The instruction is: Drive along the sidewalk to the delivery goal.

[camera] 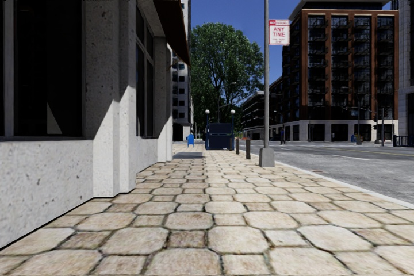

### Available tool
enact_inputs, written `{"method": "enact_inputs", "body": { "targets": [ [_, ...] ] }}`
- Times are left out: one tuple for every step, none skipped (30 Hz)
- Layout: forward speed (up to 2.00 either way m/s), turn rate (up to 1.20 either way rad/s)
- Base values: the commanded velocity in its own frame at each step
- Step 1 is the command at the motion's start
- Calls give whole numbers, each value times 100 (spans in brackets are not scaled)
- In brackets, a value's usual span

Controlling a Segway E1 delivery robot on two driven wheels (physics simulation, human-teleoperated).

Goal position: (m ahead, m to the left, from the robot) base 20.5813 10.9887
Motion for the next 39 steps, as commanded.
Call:
{"method": "enact_inputs", "body": {
  "targets": [
    [200, 0],
    [200, 0],
    [200, 0],
    [200, 0],
    [200, 0],
    [200, 0],
    [200, 0],
    [200, 0],
    [200, 0],
    [200, 0],
    [200, 0],
    [200, 0],
    [200, 0],
    [200, 0],
    [200, 0],
    [200, 0],
    [200, 0],
    [200, 0],
    [200, 0],
    [200, 0],
    [200, 0],
    [200, 0],
    [200, 0],
    [200, 0],
    [200, 0],
    [200, 0],
    [200, 0],
    [200, 0],
    [200, 0],
    [200, 0],
    [200, 0],
    [200, 0],
    [200, 0],
    [200, 0],
    [200, 0],
    [200, 0],
    [200, 0],
    [200, 0],
    [200, 0]
  ]
}}
